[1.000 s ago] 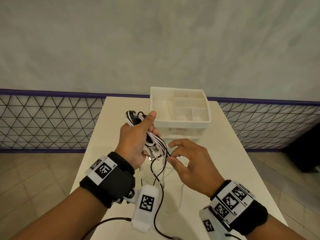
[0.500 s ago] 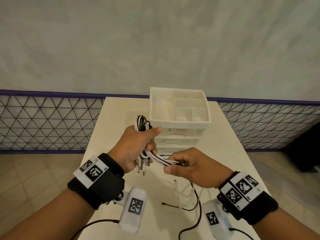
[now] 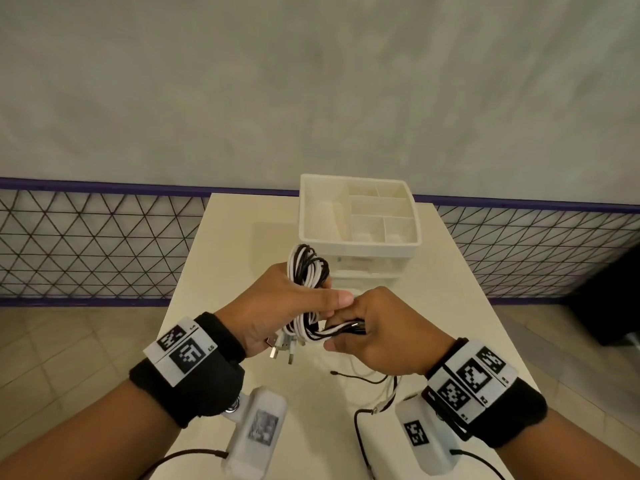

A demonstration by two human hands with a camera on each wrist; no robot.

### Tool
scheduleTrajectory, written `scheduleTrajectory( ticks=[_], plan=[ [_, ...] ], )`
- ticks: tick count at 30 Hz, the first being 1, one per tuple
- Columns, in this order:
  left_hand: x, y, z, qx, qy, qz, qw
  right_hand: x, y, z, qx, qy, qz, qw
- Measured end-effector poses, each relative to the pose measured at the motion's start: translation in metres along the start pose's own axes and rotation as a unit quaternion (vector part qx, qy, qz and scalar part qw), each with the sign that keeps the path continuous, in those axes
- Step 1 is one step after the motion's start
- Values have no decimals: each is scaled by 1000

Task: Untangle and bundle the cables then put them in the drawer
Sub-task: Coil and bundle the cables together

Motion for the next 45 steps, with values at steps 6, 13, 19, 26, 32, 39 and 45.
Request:
scheduleTrajectory(
  ticks=[6, 13, 19, 26, 32, 39, 45],
  plan=[
    [5, 2, 1, -156, -94, 8, 983, 2, 2, 0, -60, -2, 16, 998],
    [2, 3, -3, -25, 36, -125, 991, 14, -2, -12, -52, 13, 2, 999],
    [4, -3, 4, 108, -5, -133, 985, 24, 3, -11, -13, -38, -14, 999],
    [-1, -2, 14, 229, 71, -102, 966, 12, 4, -2, -32, -147, -59, 987],
    [-5, -3, 15, 200, 77, -78, 974, 7, 3, -21, 7, -55, 20, 998],
    [8, -3, 7, 82, 142, -80, 983, -15, -1, -36, -49, 94, 59, 993],
    [10, -1, 7, 10, 61, -25, 998, -3, 3, -42, -117, 138, 18, 983]
  ],
)
Point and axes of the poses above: each hand's wrist, its own y-axis towards the middle knuckle, its own z-axis out of the palm, x = y × z, the point moved 2 cm from there along y, towards the middle knuckle, and after that the axes turned 6 degrees about -x, right-handed, at the moved point
